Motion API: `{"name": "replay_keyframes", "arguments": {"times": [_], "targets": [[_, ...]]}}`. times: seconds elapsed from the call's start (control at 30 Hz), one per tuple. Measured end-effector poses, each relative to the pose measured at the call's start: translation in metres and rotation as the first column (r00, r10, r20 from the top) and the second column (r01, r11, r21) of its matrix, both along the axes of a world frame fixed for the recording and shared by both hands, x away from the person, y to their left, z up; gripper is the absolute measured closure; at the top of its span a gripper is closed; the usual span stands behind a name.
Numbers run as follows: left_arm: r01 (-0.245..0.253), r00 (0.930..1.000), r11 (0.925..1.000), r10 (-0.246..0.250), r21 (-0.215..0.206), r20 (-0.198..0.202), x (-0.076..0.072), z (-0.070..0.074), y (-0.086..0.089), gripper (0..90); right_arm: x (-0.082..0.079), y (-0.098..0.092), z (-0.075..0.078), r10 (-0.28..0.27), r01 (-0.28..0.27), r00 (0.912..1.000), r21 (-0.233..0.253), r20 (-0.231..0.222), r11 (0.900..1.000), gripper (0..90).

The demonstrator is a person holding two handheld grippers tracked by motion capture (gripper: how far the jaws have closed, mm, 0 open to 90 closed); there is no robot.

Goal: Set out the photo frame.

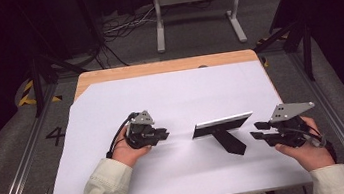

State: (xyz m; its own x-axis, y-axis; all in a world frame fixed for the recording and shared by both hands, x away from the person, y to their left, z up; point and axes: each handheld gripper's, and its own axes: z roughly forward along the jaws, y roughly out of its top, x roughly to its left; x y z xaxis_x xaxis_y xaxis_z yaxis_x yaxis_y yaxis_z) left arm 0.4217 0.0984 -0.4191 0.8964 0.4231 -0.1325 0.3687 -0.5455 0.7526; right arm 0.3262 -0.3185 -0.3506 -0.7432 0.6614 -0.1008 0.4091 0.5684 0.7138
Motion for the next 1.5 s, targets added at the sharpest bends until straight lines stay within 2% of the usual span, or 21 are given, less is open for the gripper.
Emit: {"name": "replay_keyframes", "arguments": {"times": [0.23,0.3,0.5,0.63,0.8,1.03,1.3,1.5], "targets": [[-0.008,1.0,0.9995,0.008,-0.03,-0.004,0.001,-0.001,-0.012,86.2,0.0,-0.01,0.0,-0.039,0.039,0.9991,0.02,0.017,0.999,64.2],[-0.009,0.9999,0.9998,0.009,-0.018,-0.011,0.003,-0.002,-0.017,89.7,0.0,-0.013,0.0,-0.052,0.051,0.9984,0.026,0.02,0.998,64.2],[0.007,0.9998,1.0,-0.007,-0.005,-0.016,0.006,-0.008,-0.031,90.0,0.0,-0.019,0.0,-0.069,0.066,0.9969,0.062,0.04,0.996,63.5],[0.003,0.9998,0.9998,-0.003,-0.017,-0.021,0.009,-0.011,-0.038,90.0,0.001,-0.024,0.0,-0.062,0.057,0.9966,0.098,0.054,0.994,63.4],[0.006,0.9998,0.9998,-0.007,-0.019,-0.018,0.011,-0.015,-0.046,90.0,0.001,-0.03,0.0,-0.056,0.049,0.9973,0.13,0.047,0.99,65.8],[0.003,0.9998,1.0,-0.003,-0.009,0.018,0.012,-0.02,-0.057,90.0,0.002,-0.036,0.0,-0.038,0.031,0.9983,0.148,0.045,0.988,67.7],[-0.016,0.9987,0.9992,0.018,-0.037,0.049,0.014,-0.023,-0.067,90.0,0.002,-0.038,0.0,-0.027,0.02,0.9988,0.165,0.042,0.986,68.1],[-0.008,0.9999,0.9987,0.008,-0.051,0.01,0.013,-0.028,-0.072,90.0,0.002,-0.039,0.0,-0.024,0.017,0.999,0.169,0.038,0.985,67.8]]}}
